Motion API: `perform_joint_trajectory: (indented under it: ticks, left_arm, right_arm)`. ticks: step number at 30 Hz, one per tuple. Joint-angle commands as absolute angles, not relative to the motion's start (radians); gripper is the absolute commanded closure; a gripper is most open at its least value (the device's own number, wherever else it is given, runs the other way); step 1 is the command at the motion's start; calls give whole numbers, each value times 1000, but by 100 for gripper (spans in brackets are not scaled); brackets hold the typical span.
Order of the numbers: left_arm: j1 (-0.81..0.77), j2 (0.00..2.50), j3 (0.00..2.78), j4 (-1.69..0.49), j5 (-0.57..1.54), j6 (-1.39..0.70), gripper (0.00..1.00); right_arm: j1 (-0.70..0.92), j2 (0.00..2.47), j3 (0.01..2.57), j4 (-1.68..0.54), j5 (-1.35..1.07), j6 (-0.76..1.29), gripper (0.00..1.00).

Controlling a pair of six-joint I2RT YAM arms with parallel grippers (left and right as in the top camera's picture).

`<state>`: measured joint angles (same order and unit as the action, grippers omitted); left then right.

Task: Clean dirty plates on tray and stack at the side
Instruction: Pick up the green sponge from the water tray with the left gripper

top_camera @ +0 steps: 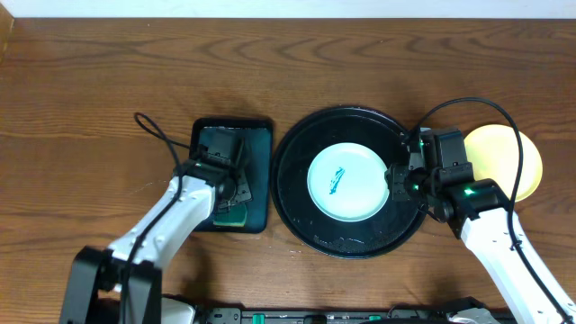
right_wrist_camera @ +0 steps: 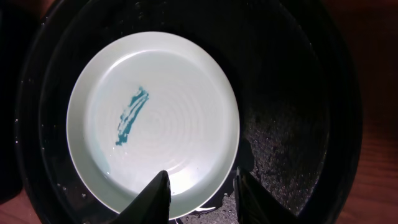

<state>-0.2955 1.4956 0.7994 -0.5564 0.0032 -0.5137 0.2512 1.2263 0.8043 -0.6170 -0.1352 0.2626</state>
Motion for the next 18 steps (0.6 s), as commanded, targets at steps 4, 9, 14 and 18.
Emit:
perform_joint_trajectory:
  ticks: [4,9,14,18]
  left_arm:
    - [-292,1539,771,-419,-102,-482,45]
    - [-292,1642,756,-345,-67,-487,68]
    - [-287,1728,762,-337,-64,-486,93]
    - [-284,1683,809,-384,-64,-482,93]
  right_arm:
    - [257,1221,820,-618,-139,276,67]
    - [257,1221,820,-621,-140,276,68]
    - [257,1221,820,-622,-140,276,68]
    - [257,1221,820,-622,-140,276,68]
